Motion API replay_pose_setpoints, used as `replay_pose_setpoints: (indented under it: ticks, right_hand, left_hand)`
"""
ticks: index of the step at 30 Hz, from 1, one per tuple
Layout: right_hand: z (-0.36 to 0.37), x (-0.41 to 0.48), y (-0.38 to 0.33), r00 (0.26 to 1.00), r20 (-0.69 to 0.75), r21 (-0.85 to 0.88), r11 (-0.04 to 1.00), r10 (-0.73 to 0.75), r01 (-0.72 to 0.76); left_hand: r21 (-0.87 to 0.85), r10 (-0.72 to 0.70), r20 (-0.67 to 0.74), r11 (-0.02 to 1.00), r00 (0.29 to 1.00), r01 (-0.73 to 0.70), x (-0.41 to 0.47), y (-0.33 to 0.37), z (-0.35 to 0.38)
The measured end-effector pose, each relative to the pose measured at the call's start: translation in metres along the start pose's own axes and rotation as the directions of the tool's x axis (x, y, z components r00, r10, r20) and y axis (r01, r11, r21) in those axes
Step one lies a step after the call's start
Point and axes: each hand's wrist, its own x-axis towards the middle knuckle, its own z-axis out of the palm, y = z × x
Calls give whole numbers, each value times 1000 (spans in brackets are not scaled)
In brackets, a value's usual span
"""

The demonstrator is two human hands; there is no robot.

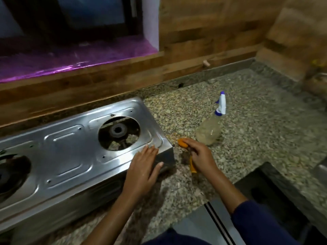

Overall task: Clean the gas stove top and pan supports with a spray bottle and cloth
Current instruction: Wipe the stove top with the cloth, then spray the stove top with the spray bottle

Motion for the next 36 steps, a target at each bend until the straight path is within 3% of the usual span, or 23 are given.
replay_pose_setpoints:
  ticks: [3,7,8,10,13,15,17,19,23,31,33,36]
  right_hand:
    - [-2,-9,31,996,21,-64,994,88,-87]
    - [6,-15,74,927,330,-479,878,176,3]
    - [9,-17,82,914,368,-502,864,174,37]
    - [7,-19,84,921,356,-396,918,157,-3]
    - [-16,-12,65,962,7,32,962,272,-273]
    - [-36,5,50,896,-245,194,924,370,-329]
    - [-59,29,39,825,-398,283,909,402,-307]
    - [-80,57,30,837,-396,320,911,378,-260]
    - [-96,92,16,930,-238,393,904,280,-171]
    - [-84,80,-3,915,-403,45,999,1,19]
    - [-82,71,-17,912,-406,87,990,-65,110]
    - [-79,56,-47,972,-225,218,968,-72,122]
  left_hand:
    - [95,-26,2,995,1000,25,-5,7,12]
    - [151,-2,-4,989,1000,3,-9,6,17]
    - [155,1,-8,988,1000,0,-8,6,17]
    - [173,1,-17,985,1000,2,-7,6,17]
    - [196,3,-32,981,999,3,-7,9,19]
    - [197,-2,-38,980,999,9,-7,10,19]
    - [199,-6,-42,980,999,14,-7,10,19]
    - [193,-10,-39,981,999,17,-7,11,19]
    - [186,-18,-5,982,1000,19,-8,9,16]
    - [146,-49,54,988,997,40,-18,9,1]
    - [101,-76,29,992,997,73,-31,7,-5]
    - [68,-141,-25,987,990,142,-59,-6,-16]
